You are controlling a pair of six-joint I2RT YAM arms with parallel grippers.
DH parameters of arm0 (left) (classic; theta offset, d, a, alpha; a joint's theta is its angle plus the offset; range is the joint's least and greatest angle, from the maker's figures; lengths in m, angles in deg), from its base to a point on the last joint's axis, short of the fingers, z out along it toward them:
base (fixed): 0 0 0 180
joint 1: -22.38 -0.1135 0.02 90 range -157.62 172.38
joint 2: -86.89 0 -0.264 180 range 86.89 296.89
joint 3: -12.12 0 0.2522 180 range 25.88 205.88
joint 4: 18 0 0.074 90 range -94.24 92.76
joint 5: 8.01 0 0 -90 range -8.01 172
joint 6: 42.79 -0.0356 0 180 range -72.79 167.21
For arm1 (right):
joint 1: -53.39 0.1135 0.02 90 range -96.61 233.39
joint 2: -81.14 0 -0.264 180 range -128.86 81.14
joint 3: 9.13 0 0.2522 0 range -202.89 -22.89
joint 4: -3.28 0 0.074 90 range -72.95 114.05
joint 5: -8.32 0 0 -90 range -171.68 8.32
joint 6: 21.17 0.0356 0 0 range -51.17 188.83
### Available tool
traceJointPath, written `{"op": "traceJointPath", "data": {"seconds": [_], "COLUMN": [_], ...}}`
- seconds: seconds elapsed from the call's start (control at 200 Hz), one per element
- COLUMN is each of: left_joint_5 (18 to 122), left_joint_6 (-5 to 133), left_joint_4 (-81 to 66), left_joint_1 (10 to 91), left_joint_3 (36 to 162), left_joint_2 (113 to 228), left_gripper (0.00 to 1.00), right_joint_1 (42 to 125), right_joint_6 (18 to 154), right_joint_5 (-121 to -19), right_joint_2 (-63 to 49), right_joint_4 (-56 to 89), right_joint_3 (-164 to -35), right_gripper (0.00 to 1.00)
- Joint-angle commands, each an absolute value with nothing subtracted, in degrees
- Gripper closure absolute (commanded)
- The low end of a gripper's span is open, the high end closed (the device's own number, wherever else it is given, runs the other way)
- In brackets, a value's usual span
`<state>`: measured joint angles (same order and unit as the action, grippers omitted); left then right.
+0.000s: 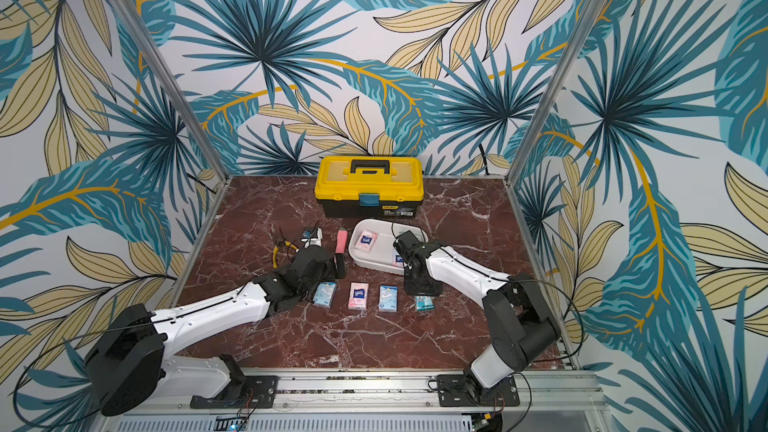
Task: Take the pocket tissues out of the storage box
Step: Place the pocket tissues at the center of the board.
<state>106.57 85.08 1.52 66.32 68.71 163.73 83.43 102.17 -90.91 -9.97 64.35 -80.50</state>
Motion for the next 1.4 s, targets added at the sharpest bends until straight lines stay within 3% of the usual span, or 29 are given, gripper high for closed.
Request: {"op": "traceJointPath", "data": {"seconds": [0.0,0.571,1.397], "left_joint_5": [106.7,106.8,100.1], "left_joint_6": [84.7,85.0,80.5], "left_joint_4": [1.1,1.8,9.0], "left_joint_1": [66.1,66.0,66.0], "left_joint_3": [71.4,72.2,82.4], "left_joint_2": [163.7,164.0,167.1], "left_gripper": [0.0,0.0,0.0], "right_joint_1": [83.7,83.7,83.6], "right_joint_6": [103.8,105.5,100.2], "right_joint_5": [-92.3,-94.3,-96.5], "right_joint_2": [-11.3,-14.1,0.3], "right_joint_4": [63.3,60.8,66.2], "right_joint_3": [-79.1,-78.0,-83.7], "right_gripper": [0.5,0.42,0.2]}}
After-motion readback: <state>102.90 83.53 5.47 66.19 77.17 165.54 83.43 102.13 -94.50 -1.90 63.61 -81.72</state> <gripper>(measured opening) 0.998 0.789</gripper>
